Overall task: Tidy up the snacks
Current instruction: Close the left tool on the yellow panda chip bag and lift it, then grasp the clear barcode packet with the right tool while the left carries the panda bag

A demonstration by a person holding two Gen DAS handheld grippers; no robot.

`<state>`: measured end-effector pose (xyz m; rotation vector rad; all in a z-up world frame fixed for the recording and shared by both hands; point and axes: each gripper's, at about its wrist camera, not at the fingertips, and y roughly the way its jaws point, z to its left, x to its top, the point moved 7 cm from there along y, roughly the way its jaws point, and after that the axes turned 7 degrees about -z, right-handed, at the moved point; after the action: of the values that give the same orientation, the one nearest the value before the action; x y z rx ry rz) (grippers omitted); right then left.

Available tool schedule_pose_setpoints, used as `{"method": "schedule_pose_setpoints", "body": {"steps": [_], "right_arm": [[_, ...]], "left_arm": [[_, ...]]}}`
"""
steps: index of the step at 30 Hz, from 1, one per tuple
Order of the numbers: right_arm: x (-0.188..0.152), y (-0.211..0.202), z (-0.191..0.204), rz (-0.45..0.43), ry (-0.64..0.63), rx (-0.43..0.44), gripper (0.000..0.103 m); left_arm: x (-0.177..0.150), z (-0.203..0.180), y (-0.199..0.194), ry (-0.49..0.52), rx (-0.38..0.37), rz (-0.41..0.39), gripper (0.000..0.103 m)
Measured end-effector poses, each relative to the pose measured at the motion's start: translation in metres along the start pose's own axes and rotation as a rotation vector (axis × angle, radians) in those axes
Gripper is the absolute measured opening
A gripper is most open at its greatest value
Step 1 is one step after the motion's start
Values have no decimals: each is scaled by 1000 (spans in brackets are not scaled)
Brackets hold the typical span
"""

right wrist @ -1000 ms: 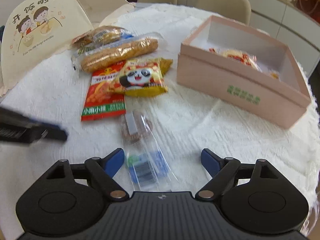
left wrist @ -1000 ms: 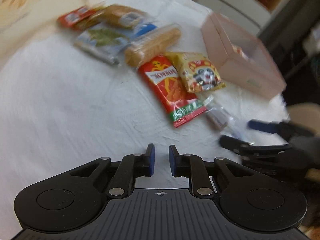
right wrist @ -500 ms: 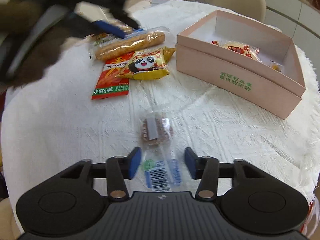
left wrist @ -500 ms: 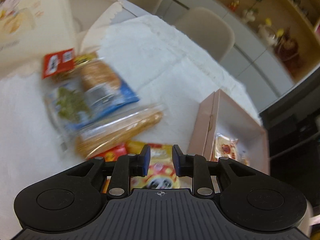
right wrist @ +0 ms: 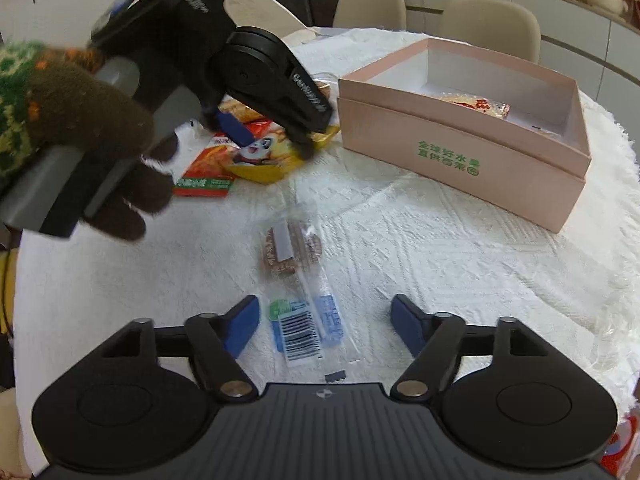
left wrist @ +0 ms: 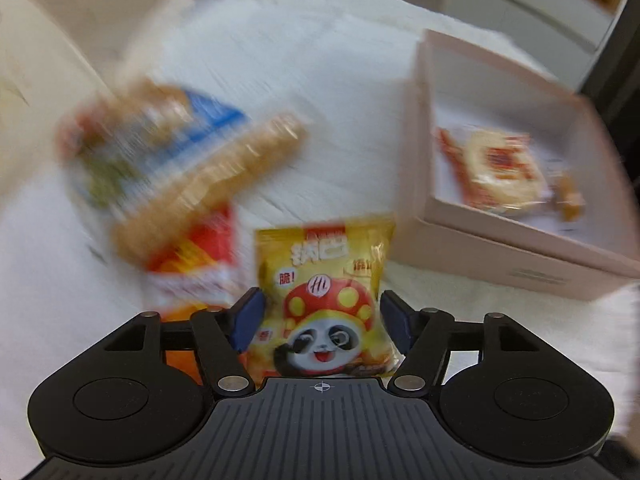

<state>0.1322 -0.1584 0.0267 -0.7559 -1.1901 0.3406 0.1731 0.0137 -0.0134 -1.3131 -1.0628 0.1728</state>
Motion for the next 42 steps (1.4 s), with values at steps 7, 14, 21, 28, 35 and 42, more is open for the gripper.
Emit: {"method": "schedule_pose_setpoints", "body": {"steps": [7,14,21,28,35,42], "right_arm": [[-7,6,11,-10,-15,24,103],[-8,11,26,55,-124,-57,103],[6,-16,11,51,-46,-19,92],[22,18,22,85,-84,-19,67],[33,-9,17,72,-133,-34,36],[51,-85,-23,-15,-109,-87,36]], "left_arm": [[-8,23,-21,-34,-26,-64,70],[8,15,7,-2,-34,-32,73],[-52,37,-55,-22,-119,-52,66],[-123,50,-100,-33,-67,20,66],[-128,20,-117,16,-93,-1,66],[-80,-27,-134,-23,-265,-72,66]]}}
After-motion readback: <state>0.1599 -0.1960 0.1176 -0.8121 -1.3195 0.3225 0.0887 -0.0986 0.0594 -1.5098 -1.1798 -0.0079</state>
